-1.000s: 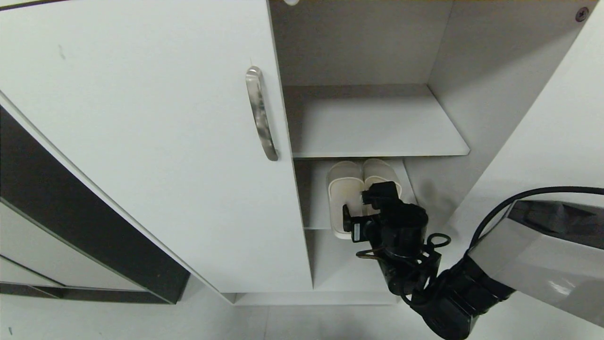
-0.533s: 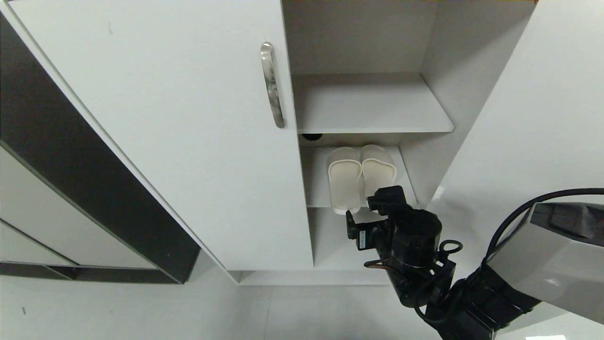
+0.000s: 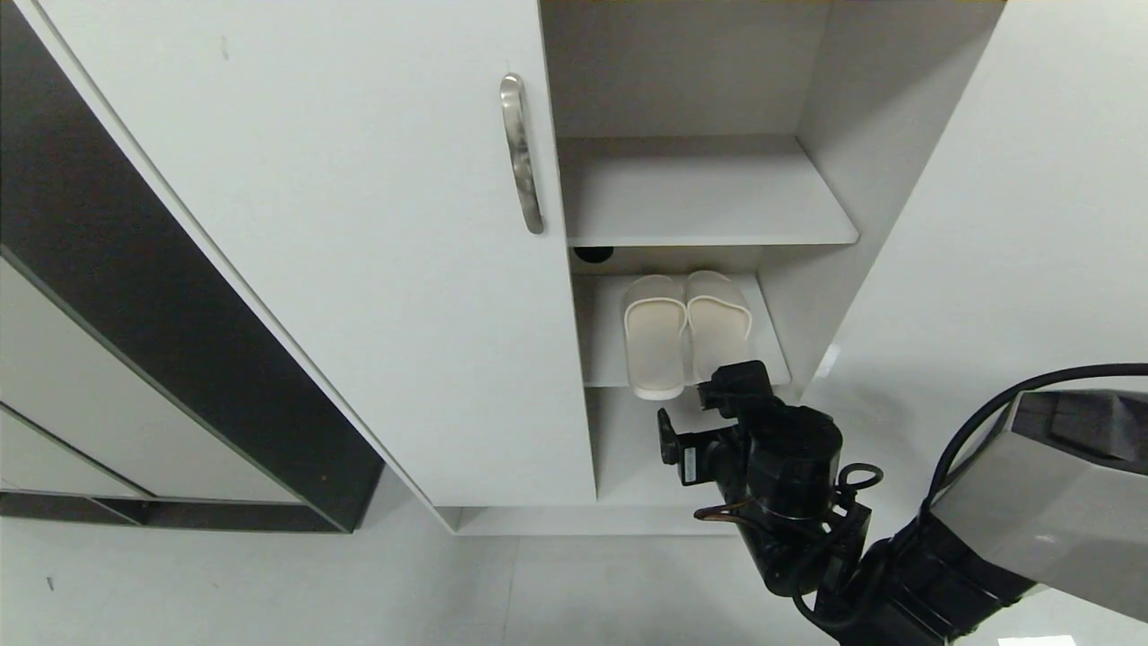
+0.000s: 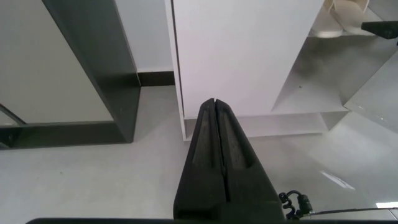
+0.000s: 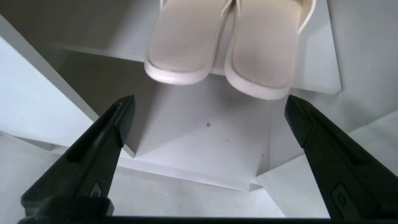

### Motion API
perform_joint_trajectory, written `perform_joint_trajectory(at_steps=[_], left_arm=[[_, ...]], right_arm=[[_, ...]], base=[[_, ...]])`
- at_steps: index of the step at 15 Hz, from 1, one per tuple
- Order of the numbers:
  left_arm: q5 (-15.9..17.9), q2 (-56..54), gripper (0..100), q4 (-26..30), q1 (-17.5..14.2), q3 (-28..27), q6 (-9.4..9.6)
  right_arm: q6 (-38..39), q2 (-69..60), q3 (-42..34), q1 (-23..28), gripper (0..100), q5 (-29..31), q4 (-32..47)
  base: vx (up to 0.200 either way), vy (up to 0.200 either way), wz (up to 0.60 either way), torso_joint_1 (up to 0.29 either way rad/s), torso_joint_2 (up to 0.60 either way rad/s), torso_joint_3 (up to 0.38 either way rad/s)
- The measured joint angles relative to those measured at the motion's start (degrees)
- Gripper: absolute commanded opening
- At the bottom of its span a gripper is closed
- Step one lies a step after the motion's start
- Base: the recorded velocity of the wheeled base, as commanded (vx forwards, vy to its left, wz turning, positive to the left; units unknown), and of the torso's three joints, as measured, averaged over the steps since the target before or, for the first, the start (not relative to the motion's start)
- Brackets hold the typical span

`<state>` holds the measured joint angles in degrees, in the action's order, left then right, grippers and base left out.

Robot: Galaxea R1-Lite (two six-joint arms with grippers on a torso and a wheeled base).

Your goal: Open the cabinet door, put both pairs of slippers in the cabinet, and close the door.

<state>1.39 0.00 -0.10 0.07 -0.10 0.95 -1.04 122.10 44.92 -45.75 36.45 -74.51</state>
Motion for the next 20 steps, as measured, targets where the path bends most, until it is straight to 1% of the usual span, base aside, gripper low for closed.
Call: perform_joint_trajectory(at_steps=[10,17,20], left_arm=[[0.0,0.0,0,0.0,0.0,0.0,0.02],[0.0,0.0,0,0.0,0.0,0.0,-0.06],[0.0,0.0,0,0.0,0.0,0.0,-0.06]], right_arm=[[0.2,0.2,-0.5,0.1,100,-0.1,0.2],[0.4,0.2,-1.4,0.1,100,0.0,-0.2],[0.1,0.2,-2.2,0.0,100,0.1,-2.9]], base=[[0.000,0.000,0.00,0.000,0.00,0.000],[0.000,0.000,0.00,0.000,0.00,0.188],[0.000,0.000,0.00,0.001,0.00,0.207]])
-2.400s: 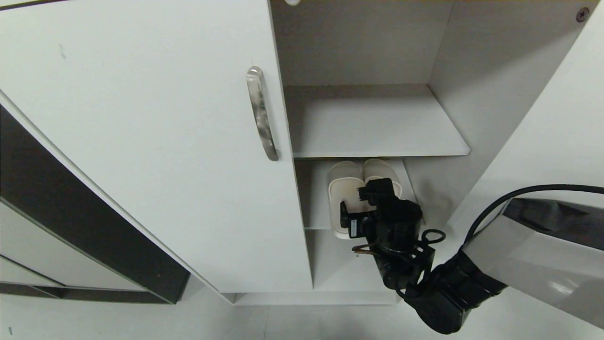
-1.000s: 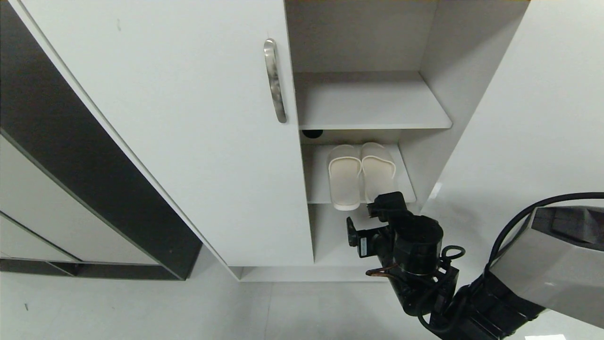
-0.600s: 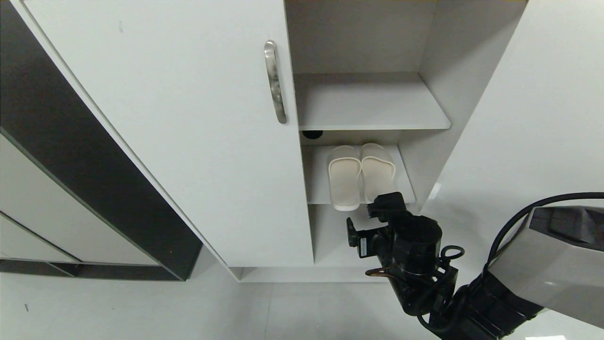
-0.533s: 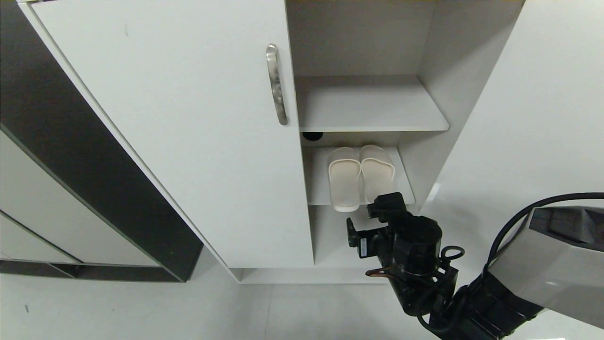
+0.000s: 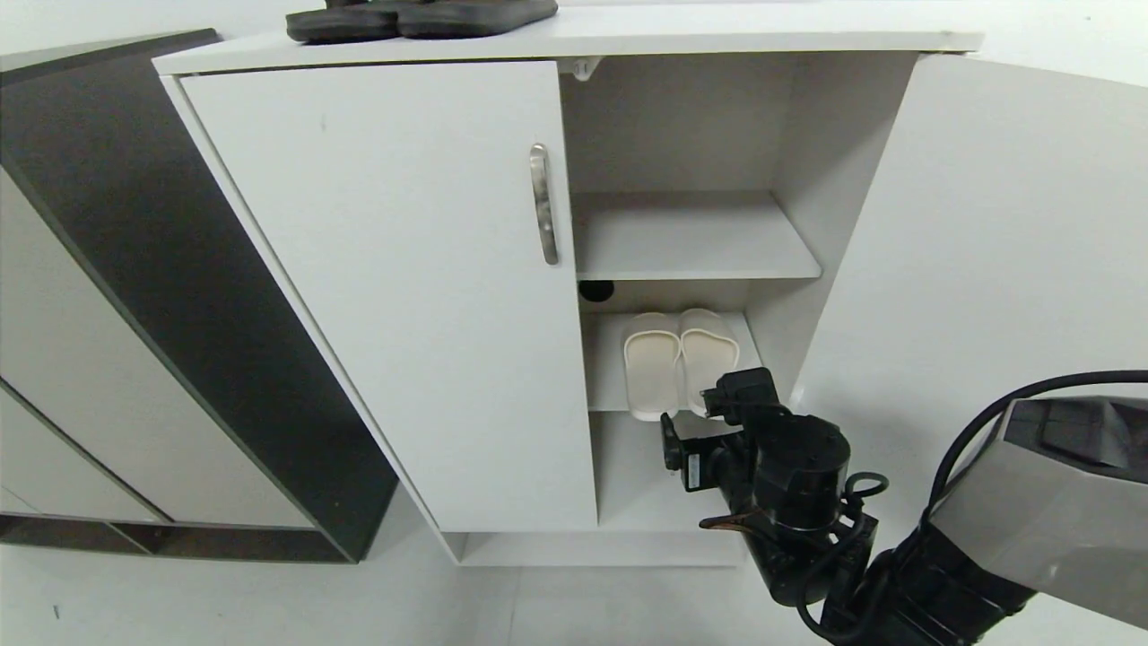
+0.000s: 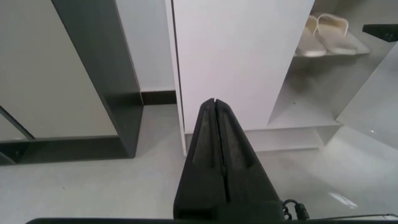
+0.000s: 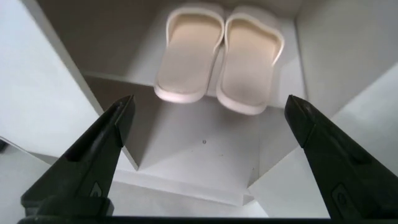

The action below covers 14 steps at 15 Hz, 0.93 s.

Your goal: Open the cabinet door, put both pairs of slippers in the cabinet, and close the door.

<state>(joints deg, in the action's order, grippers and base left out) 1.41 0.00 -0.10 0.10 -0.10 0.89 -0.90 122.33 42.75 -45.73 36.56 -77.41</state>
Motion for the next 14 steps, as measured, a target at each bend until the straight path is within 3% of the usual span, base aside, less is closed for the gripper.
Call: perform_joint_trajectory(at_steps=[9,14], left_arm=[[0.0,0.0,0,0.0,0.0,0.0,0.06],[0.0,0.0,0,0.0,0.0,0.0,0.45]], right_arm=[[0.0,0.7,-1.4,0.4,100,-1.0,-0.6],[0.6,0.3,-5.3,1.0,100,-10.7,-4.2]], base=[[0.000,0.000,0.00,-0.001,0.00,0.198],[0.000,0.000,0.00,0.000,0.00,0.018]])
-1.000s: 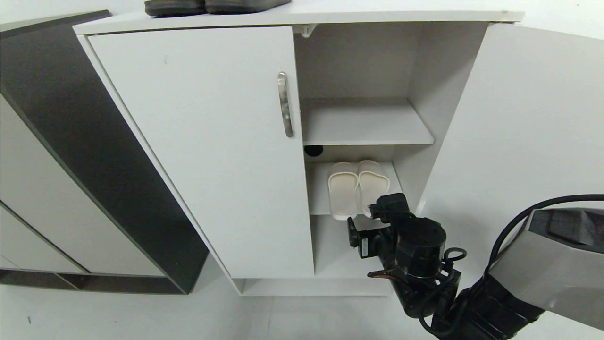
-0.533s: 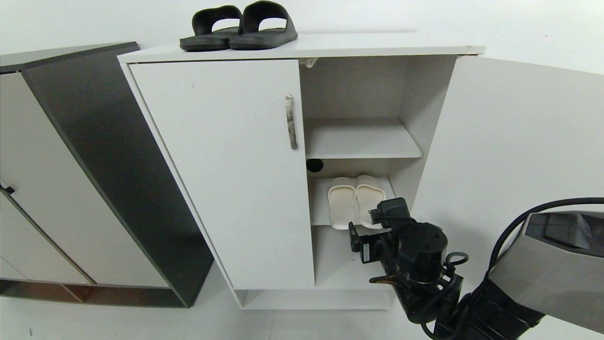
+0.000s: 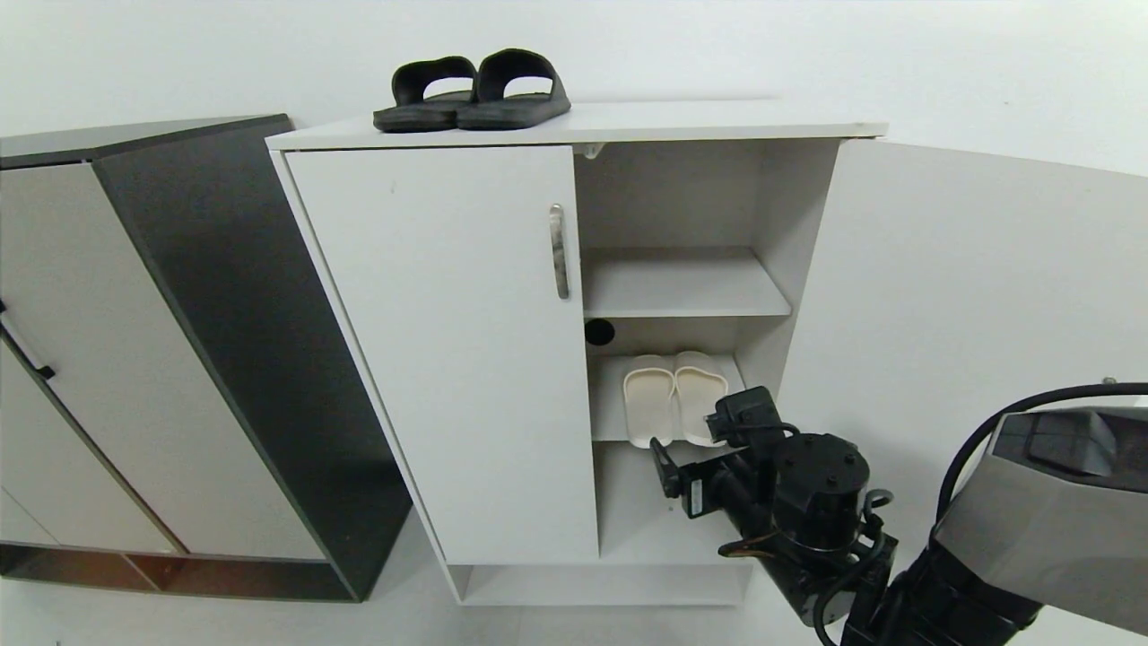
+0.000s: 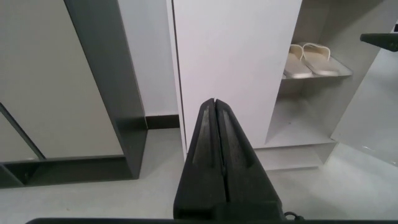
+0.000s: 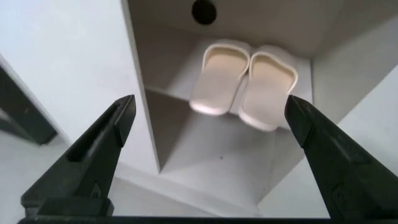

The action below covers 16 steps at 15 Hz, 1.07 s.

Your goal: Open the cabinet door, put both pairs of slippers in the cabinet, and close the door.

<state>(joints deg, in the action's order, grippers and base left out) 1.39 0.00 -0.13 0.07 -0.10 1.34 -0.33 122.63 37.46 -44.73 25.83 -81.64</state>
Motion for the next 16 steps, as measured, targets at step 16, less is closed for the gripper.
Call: perform_joint_trajectory(at_steps=[16], left_arm=[[0.0,0.0,0,0.0,0.0,0.0,-0.20]], right_arm=[[-5.0,1.9,-4.1,1.5,100,-3.4,-8.4]], base=[[0.000,0.038,0.00,0.001,0.00,0.000]])
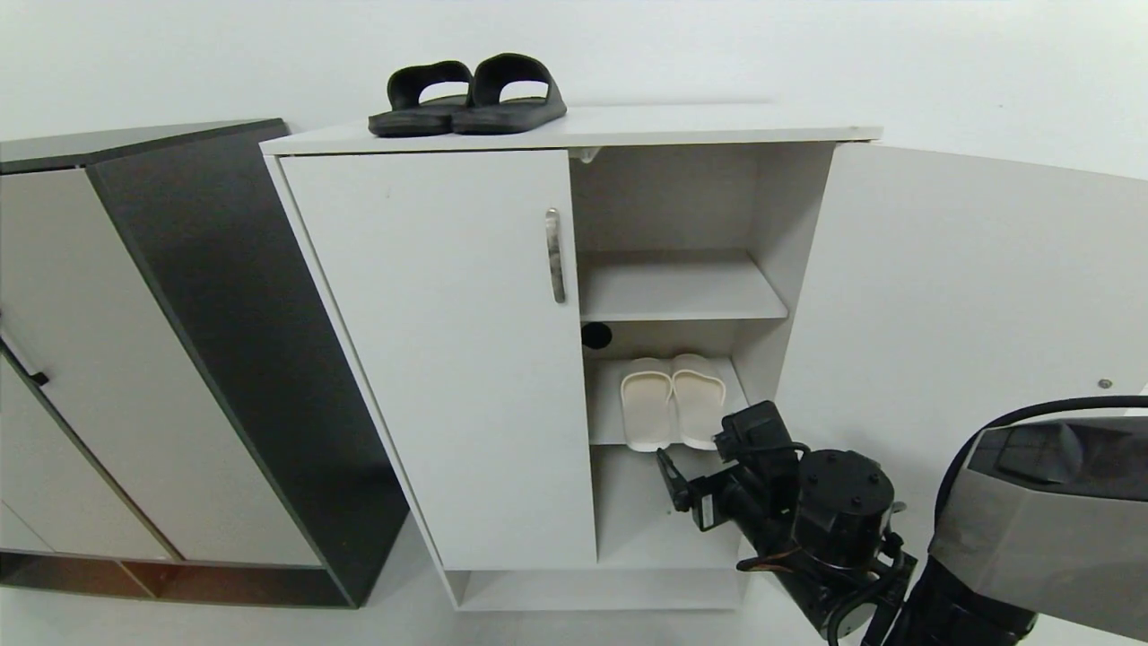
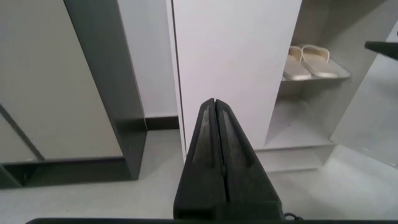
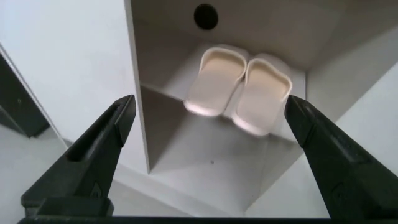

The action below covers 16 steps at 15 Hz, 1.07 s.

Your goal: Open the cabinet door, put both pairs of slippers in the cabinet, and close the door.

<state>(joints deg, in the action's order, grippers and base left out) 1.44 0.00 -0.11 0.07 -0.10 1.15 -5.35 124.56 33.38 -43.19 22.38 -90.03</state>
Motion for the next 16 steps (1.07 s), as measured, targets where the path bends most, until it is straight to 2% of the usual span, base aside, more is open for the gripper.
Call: perform_joint_trajectory(at_steps=[15,16], left_arm=[[0.0,0.1,0,0.0,0.0,0.0,0.07],[0.0,0.1,0,0.0,0.0,0.0,0.02]], right_arm=[[-1.1,0.8,-0.7,0.5,100,-0.8,0.1],[-1.1,0.8,-0.8,0.5,100,-0.8,0.1]], base=[[0.000,0.200,0.00,0.003,0.00,0.001],[0.000,0.000,0.00,0.000,0.00,0.000]])
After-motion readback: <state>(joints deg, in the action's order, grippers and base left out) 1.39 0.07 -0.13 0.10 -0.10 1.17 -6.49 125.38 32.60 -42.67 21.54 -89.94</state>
